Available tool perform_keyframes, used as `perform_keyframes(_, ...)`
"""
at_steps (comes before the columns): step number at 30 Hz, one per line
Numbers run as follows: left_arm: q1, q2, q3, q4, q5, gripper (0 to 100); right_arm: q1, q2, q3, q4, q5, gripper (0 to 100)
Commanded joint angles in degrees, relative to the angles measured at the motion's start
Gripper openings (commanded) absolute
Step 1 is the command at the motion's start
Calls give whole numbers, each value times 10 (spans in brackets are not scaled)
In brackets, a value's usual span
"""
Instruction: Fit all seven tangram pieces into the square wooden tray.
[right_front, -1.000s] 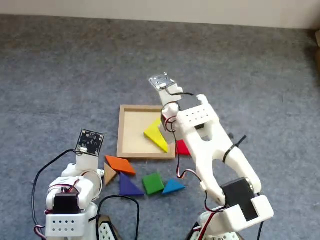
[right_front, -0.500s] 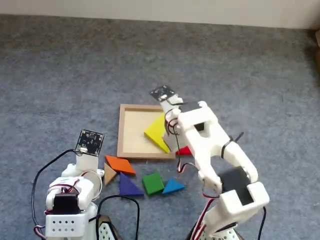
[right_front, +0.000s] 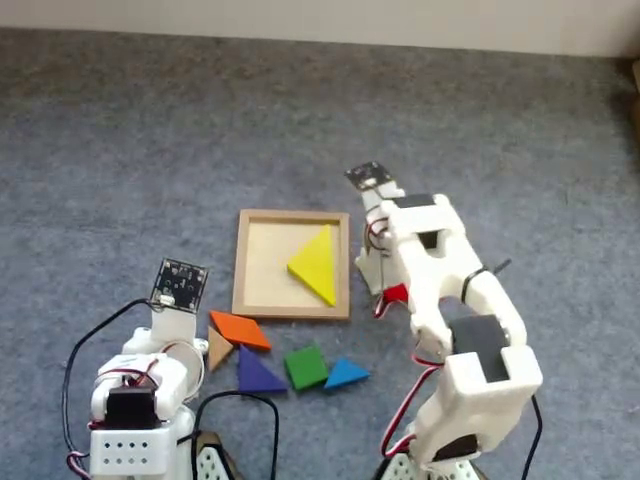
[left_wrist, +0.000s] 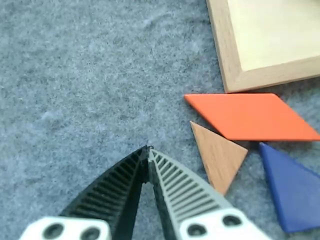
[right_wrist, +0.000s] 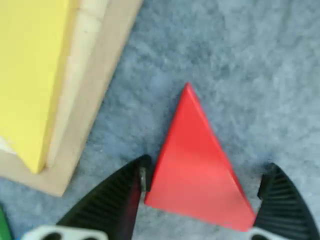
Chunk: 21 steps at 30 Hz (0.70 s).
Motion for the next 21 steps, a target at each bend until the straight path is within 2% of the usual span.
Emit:
perform_keyframes(1, -4, -14, 11, 2, 2, 7, 12, -4, -21, 41, 15, 332)
perform_keyframes(4, -4, -14, 11, 2, 2, 7, 10, -3, -21, 58, 67, 332)
perform_keyframes(15, -4, -14, 11, 2, 2, 7, 5, 0, -17, 58, 178, 332)
perform_keyframes(21, -4, -14, 11, 2, 2, 7, 5, 0, -21, 77, 211, 347)
